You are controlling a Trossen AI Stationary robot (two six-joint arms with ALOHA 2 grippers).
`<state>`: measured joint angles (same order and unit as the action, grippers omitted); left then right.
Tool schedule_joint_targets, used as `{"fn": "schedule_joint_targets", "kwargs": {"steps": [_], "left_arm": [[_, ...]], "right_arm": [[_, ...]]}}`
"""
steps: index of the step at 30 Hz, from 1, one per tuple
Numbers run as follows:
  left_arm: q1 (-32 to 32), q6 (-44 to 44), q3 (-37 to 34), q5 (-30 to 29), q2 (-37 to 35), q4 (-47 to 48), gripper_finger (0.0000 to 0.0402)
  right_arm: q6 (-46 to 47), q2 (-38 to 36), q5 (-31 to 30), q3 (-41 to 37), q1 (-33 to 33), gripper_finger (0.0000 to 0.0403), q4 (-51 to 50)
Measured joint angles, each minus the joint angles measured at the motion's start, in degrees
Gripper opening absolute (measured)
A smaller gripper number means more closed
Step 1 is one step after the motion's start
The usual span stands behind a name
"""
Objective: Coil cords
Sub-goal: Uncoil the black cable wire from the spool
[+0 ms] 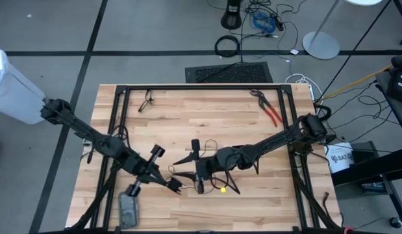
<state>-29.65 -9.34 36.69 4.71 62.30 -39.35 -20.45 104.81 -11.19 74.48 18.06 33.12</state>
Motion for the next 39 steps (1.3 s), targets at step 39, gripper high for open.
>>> {"fn": "schedule_joint_targets", "kwargs": {"steps": [39], "left_arm": [[0.4, 1.2, 0.0, 0.3, 2.0, 5.3, 0.0000]], "right_arm": [[-11.4, -10.3, -15.3, 0.0, 7.9, 0.0000, -5.3]]}}
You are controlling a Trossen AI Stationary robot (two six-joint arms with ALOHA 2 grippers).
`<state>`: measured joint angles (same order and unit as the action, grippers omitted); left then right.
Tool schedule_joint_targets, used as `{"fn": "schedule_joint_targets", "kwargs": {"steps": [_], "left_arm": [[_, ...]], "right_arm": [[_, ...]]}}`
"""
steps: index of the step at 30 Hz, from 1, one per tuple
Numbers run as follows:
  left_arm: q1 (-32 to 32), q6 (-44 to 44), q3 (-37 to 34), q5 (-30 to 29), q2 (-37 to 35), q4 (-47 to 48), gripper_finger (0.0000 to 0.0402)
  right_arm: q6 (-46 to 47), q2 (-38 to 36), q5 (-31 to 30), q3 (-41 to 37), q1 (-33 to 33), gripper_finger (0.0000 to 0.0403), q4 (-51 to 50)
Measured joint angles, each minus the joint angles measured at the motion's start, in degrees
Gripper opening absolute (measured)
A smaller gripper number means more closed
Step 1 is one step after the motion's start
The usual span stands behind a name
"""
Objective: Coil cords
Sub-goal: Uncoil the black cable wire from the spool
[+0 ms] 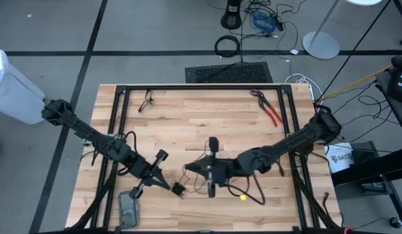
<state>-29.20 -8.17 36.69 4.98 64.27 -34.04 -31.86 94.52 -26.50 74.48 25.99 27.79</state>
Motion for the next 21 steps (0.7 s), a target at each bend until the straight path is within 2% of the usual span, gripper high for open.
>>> {"fn": "schedule_joint_targets", "kwargs": {"steps": [4, 9, 21], "left_arm": [[0.7, -0.3, 0.0, -3.3, 0.0, 0.2, 0.0000], [1.1, -1.2, 0.0, -3.6, -1.3, -0.1, 0.0000], [0.7, -3.5, 0.0, -3.6, -6.4, -0.3, 0.0000]], "right_arm": [[-1.5, -3.2, -4.1, 0.0, 2.7, 0.0000, -5.0], [-1.4, -6.7, -8.3, 0.0, 5.6, 0.0000, -14.1], [6.2, -7.9, -8.0, 0.0, 7.1, 0.0000, -25.8]]}}
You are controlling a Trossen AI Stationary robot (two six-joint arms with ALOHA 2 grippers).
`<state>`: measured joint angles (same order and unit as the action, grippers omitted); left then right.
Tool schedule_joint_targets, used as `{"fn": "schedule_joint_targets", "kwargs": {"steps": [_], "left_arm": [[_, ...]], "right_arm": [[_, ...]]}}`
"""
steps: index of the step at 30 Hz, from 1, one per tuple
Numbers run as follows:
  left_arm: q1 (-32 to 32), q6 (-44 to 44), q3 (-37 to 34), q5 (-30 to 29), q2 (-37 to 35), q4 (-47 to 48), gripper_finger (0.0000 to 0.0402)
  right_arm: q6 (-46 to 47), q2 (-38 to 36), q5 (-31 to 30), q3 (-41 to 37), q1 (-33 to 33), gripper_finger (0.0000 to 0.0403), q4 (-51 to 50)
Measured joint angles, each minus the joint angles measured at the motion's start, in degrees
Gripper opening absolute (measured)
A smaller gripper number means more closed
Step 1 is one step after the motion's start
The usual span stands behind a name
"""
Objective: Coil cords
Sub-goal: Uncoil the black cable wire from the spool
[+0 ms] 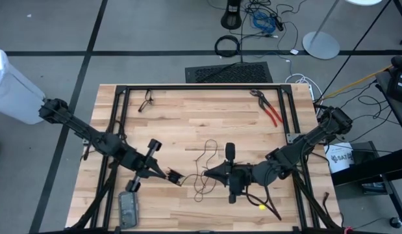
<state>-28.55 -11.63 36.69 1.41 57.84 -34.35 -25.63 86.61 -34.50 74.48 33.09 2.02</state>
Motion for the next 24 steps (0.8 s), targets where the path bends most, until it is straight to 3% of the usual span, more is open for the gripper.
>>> {"fn": "schedule_joint_targets", "kwargs": {"steps": [4, 11, 17, 24], "left_arm": [[0.0, -1.0, 0.0, 0.0, -0.3, -0.9, 0.0000], [0.0, -2.3, 0.0, 0.2, -0.3, -4.9, 0.0000], [0.0, -2.8, 0.0, 0.3, 0.1, -6.1, 0.0000], [0.0, -3.9, 0.0, 0.3, 0.6, -8.5, 0.0000]], "right_arm": [[2.6, 0.1, 0.9, 0.0, -0.1, 0.0000, -2.2], [6.8, 0.3, 10.9, 0.0, -0.4, 0.0000, -2.2], [8.9, 1.6, 12.5, 0.0, -1.7, 0.0000, -1.7], [11.5, 5.8, 20.3, 0.0, -5.7, 0.0000, -0.9]]}}
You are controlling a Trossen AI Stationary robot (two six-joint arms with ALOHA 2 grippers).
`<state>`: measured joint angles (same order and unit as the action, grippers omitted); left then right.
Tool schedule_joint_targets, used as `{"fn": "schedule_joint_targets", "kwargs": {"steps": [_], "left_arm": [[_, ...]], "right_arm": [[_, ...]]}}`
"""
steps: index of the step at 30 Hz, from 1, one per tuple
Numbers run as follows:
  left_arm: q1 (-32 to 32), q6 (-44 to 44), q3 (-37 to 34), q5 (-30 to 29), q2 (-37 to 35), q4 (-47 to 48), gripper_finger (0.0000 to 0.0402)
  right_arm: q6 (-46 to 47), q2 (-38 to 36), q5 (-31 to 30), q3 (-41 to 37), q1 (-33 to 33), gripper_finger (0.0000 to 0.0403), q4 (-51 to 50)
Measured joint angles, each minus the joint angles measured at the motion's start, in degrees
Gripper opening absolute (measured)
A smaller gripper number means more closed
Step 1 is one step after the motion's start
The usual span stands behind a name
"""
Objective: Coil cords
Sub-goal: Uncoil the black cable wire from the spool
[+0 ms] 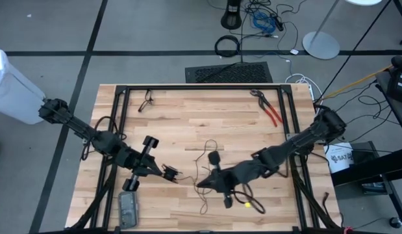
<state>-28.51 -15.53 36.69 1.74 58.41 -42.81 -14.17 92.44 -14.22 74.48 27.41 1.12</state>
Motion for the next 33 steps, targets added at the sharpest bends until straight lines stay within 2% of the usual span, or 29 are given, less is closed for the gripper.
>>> {"fn": "schedule_joint_targets", "kwargs": {"steps": [4, 9, 12, 16, 23, 33], "left_arm": [[-0.7, 0.3, 0.0, 0.5, 0.0, -0.1, 0.0000], [-1.4, 1.7, 0.0, 4.1, 1.8, -0.6, 0.0000], [-1.9, 2.1, 0.0, 6.0, 4.1, -0.6, 0.0000], [-1.9, 2.6, 0.0, 7.1, 7.5, -0.6, 0.0000], [-1.3, 4.8, 0.0, 7.2, 12.1, -1.8, 0.0000], [-0.7, 7.7, 0.0, 7.1, 12.2, 1.8, 0.0000]], "right_arm": [[0.0, 1.7, 1.1, 0.0, -2.6, 0.0000, -0.2], [0.0, 2.2, 0.6, 0.0, -5.4, 0.0000, 1.0], [0.0, 2.2, -2.5, 0.0, -6.1, 0.0000, 4.1], [-1.5, 2.1, -6.4, 0.0, -6.1, 0.0000, 9.8], [-7.6, 2.1, -7.1, 0.0, -5.2, 0.0000, 16.1], [-16.2, -1.0, -15.2, 0.0, -1.3, 0.0000, 18.4]]}}
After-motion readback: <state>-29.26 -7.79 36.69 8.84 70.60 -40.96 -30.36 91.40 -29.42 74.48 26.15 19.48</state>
